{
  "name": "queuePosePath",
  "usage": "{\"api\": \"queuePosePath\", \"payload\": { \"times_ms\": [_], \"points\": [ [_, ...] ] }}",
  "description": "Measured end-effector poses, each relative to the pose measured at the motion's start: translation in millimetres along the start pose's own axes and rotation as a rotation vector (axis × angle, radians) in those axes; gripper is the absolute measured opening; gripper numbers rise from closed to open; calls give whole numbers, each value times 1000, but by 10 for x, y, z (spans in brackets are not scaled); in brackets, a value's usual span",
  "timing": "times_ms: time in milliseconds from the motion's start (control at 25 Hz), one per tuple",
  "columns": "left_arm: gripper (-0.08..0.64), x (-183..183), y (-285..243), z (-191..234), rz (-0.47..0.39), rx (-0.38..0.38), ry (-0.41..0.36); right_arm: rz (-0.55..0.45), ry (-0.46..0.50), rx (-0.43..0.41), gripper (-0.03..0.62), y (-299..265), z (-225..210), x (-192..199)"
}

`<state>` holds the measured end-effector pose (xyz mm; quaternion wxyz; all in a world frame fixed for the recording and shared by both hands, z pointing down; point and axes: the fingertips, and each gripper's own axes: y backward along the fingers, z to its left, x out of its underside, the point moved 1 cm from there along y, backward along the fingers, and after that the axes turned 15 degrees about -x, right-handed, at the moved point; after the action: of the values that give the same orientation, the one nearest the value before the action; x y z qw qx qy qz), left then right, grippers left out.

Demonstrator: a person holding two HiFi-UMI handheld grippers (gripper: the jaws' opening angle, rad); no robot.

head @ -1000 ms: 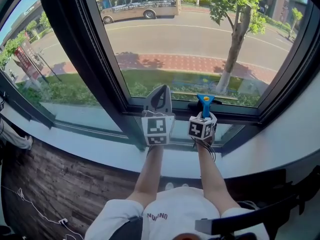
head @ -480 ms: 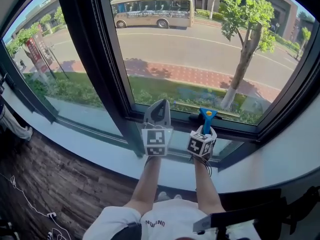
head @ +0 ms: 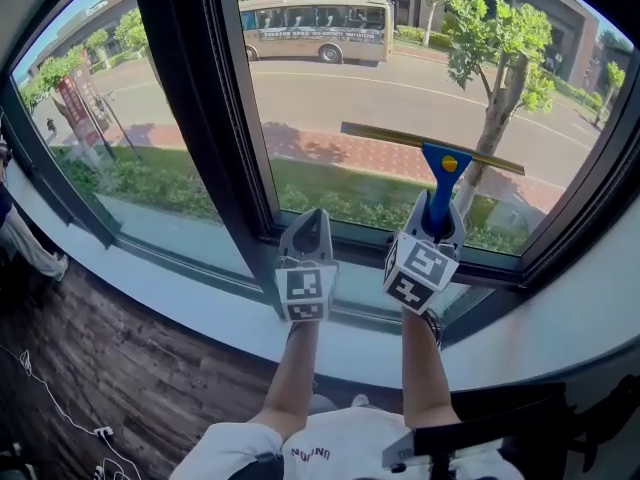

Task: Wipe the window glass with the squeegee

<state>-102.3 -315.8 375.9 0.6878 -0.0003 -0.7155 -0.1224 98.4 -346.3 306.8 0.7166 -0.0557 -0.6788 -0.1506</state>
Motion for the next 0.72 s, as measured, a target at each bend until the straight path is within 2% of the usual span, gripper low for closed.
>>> {"api": "queuePosePath", "payload": {
  "times_ms": [160, 360, 520, 720],
  "points": [
    [3, -38, -65, 226, -5, 47, -32, -139, 39, -52, 104, -284, 332, -936],
    [3, -193, -99, 465, -41, 138, -54, -202, 44, -48, 104, -699, 798, -1803],
    [3, -197, -189, 615, -55, 190, -62, -217, 84, -25, 104, -1012, 1066, -2185],
    [3, -221, -270, 698, -71, 230, -52, -201, 145, 73, 104, -1261, 1103, -2460]
  ]
}}
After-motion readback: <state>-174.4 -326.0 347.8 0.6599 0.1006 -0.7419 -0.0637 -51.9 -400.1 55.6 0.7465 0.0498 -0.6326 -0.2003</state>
